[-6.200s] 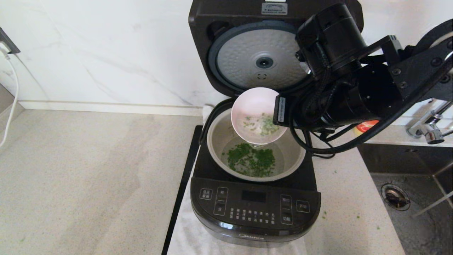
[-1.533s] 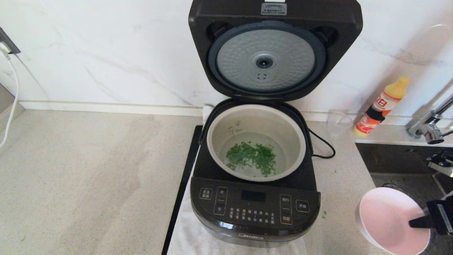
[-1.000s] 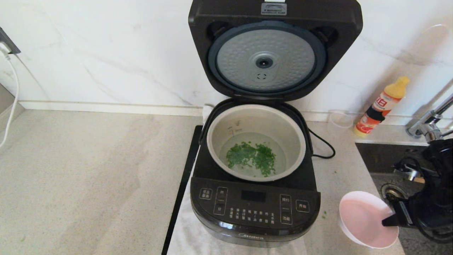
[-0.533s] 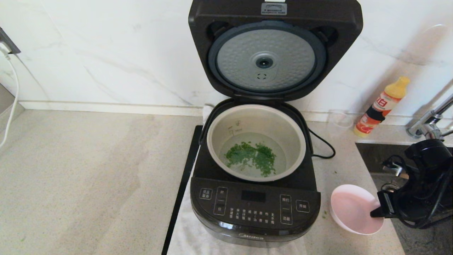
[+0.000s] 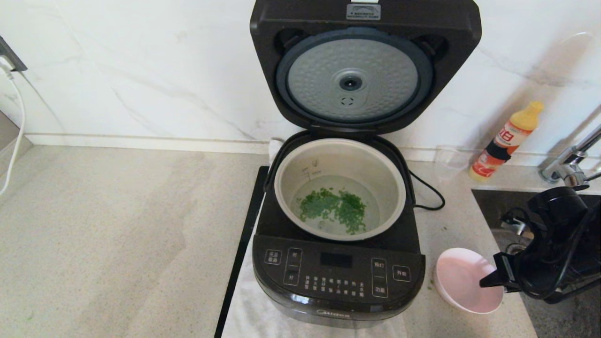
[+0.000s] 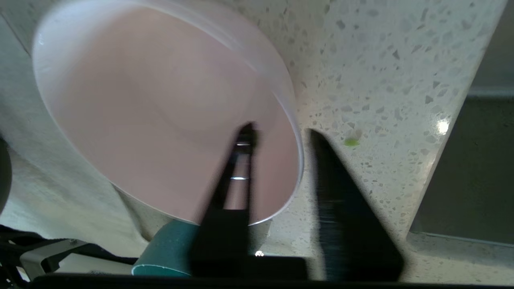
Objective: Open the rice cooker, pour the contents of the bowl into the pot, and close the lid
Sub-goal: Place the bowl on the table, then fill a bowl with water from the tap
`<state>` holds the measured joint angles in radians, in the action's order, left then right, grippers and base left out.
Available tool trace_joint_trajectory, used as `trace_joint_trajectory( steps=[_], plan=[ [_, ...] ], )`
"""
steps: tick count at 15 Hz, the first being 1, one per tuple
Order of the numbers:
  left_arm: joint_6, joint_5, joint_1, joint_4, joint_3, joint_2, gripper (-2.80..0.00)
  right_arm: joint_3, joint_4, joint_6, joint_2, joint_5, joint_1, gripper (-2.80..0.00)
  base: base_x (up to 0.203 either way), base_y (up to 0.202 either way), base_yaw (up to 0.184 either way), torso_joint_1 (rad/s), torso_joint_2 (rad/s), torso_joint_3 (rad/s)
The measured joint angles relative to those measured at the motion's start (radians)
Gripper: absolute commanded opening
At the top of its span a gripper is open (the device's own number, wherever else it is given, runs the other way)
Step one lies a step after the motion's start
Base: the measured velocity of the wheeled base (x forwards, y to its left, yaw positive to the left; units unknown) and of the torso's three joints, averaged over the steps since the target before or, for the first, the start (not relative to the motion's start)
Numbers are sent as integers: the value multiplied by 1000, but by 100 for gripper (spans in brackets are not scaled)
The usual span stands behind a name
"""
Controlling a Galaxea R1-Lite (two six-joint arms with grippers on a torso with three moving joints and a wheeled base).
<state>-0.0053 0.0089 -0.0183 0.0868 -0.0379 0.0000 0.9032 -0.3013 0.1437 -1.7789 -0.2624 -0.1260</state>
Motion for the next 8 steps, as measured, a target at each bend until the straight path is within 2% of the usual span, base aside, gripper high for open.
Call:
trace_joint_trajectory(
  steps=[2,4,8],
  plan=[
    [0,1,0,0,0,0,-280,12,0,5,9,0,0,0,0,0,0,0,0,0],
    [0,1,0,0,0,0,-280,23,-1,43,40,-1,-1,0,0,0,0,0,0,0],
    [0,0,0,0,0,0,-280,36,-25,88,162,-2,-5,0,0,0,0,0,0,0]
  ],
)
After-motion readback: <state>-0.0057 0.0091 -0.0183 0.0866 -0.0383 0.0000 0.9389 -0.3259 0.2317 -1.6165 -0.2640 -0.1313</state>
